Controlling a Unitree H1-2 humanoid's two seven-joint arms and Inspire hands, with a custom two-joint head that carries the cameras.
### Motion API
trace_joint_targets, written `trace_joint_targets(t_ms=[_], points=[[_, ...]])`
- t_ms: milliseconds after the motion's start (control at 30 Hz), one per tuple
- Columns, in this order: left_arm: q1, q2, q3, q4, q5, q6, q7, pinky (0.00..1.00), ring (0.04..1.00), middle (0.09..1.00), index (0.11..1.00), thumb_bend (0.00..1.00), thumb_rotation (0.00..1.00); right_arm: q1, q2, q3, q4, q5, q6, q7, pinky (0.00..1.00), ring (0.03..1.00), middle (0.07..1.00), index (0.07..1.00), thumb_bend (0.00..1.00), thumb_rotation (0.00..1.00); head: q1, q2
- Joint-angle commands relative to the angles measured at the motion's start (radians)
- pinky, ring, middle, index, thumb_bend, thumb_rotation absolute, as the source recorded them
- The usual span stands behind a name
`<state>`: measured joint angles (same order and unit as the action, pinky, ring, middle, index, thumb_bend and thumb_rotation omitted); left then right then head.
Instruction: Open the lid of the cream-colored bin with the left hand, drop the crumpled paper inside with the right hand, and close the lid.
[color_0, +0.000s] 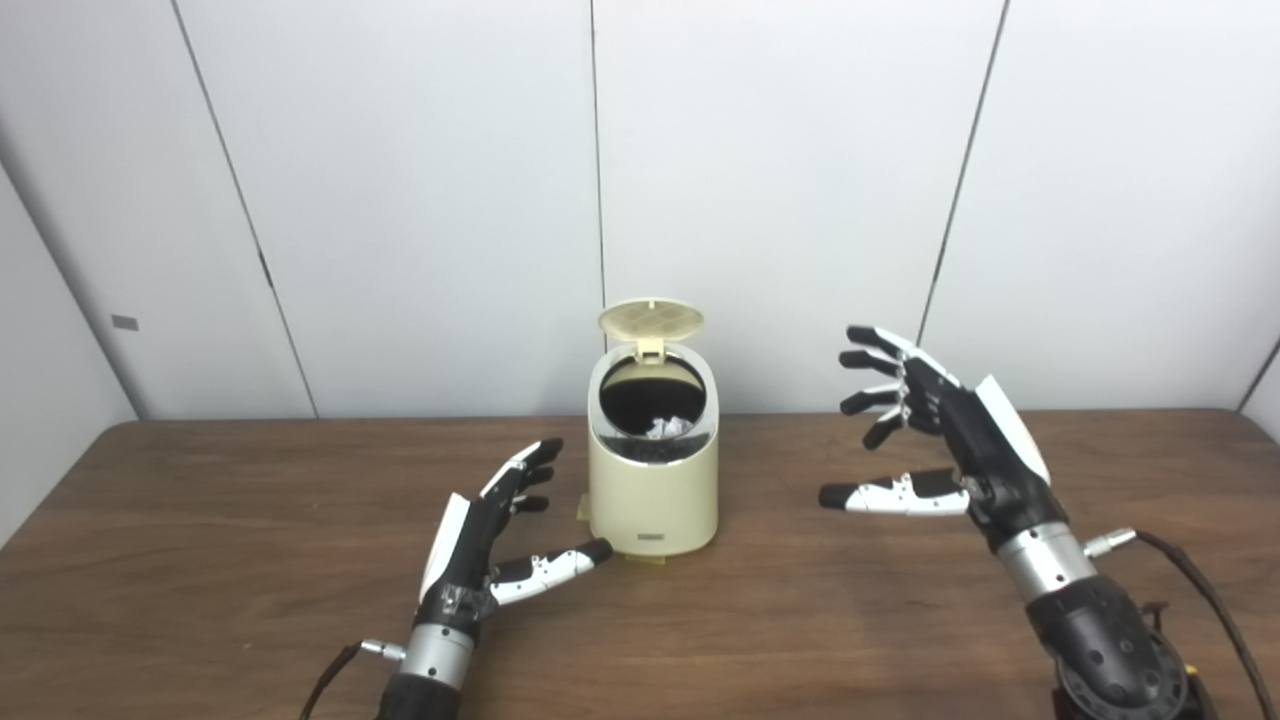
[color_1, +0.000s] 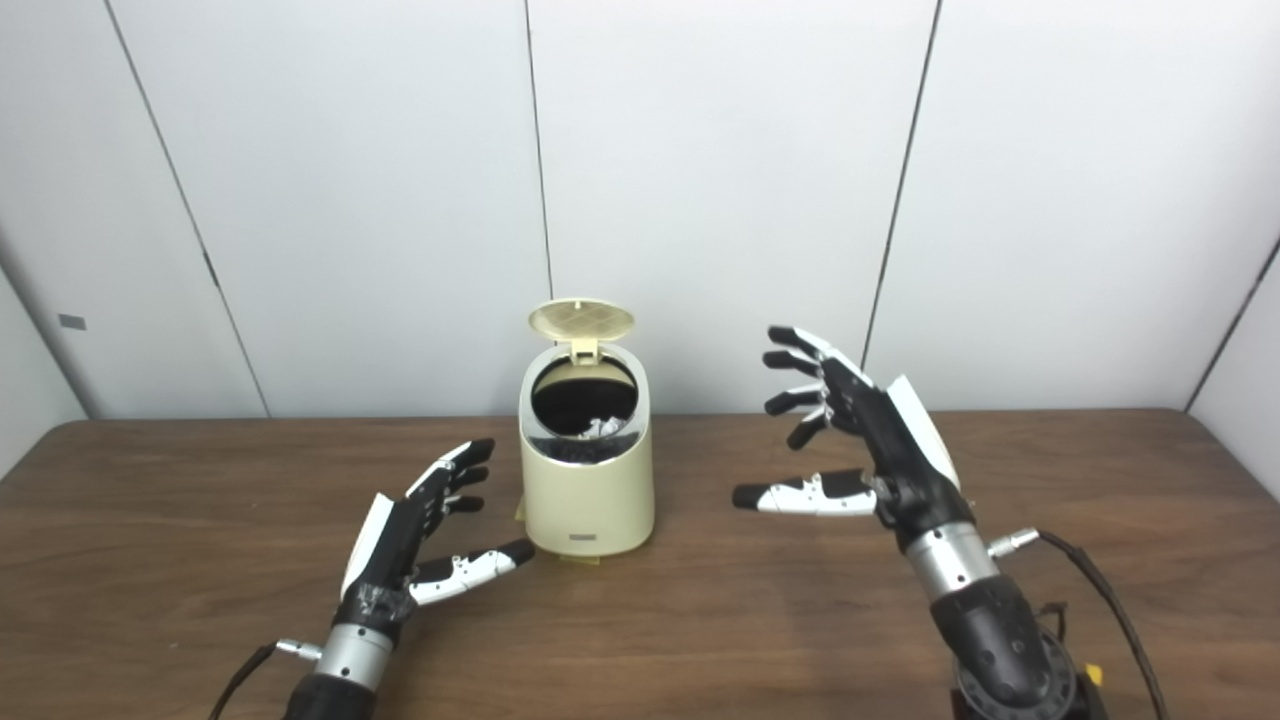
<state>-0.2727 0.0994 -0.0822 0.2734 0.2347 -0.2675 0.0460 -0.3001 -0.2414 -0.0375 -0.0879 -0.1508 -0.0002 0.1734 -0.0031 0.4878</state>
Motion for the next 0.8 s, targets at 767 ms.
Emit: trace_joint_targets(t_ms=[767], points=[[-0.17,0.096,0.009,-0.228,0.027,0.154,-0.104,0.78,0.93,0.956,0.968,0.95,0.45,0.075,0.044,0.008,0.145,0.101,-0.236,-0.044,0.56,0.716,0.867,0.867,0.87,0.16,0.026,-0.01]])
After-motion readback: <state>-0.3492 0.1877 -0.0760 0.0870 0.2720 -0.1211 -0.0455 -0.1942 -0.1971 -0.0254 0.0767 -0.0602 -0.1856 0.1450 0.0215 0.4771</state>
